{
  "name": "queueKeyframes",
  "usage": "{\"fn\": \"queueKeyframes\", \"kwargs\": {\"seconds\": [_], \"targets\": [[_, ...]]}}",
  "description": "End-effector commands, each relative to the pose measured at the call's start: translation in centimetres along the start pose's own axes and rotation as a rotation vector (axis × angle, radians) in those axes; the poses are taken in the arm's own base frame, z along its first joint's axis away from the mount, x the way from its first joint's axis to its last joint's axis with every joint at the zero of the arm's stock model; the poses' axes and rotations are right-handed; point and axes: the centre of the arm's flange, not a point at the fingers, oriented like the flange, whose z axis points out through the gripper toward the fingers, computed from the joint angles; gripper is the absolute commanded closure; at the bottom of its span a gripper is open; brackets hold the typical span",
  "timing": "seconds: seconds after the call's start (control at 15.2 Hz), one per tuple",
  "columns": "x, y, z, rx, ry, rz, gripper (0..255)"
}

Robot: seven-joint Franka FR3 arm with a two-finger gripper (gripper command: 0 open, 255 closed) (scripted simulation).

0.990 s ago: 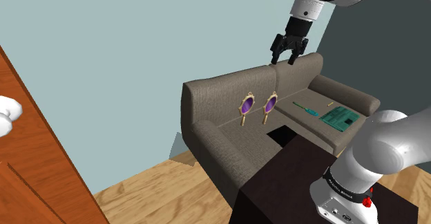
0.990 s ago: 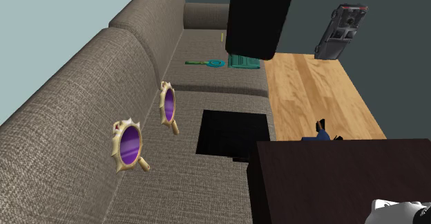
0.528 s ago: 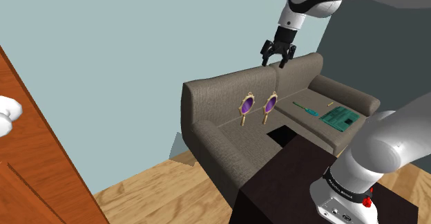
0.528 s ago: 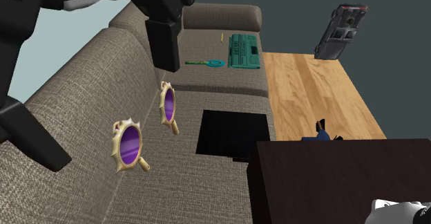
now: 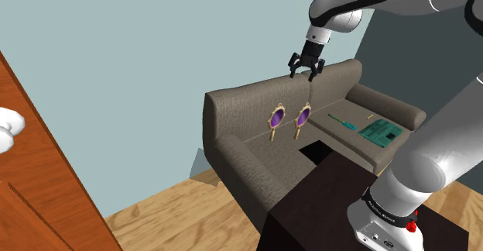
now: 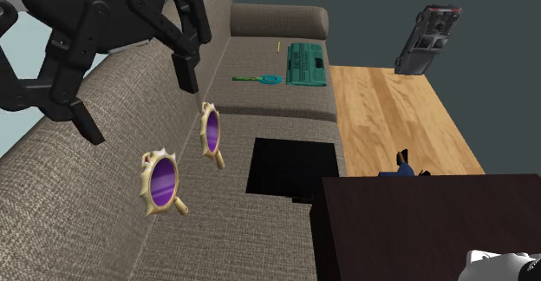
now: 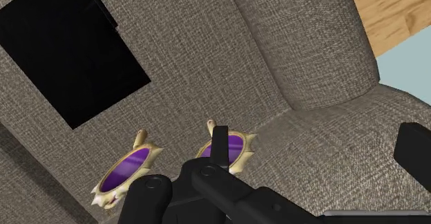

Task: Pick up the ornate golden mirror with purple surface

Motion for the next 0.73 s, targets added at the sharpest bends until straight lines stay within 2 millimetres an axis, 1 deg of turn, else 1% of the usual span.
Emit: {"fn": "queueKeyframes", "kwargs": {"seconds": [0.0, 0.33, 0.66], "targets": [[2.4, 1.3, 1.3, 0.006, -0.009, 0.045, 0], [7.6, 4.6, 4.4, 0.021, -0.030, 0.154, 0], [12.4, 8.5, 7.7, 0.037, -0.052, 0.264, 0]]}}
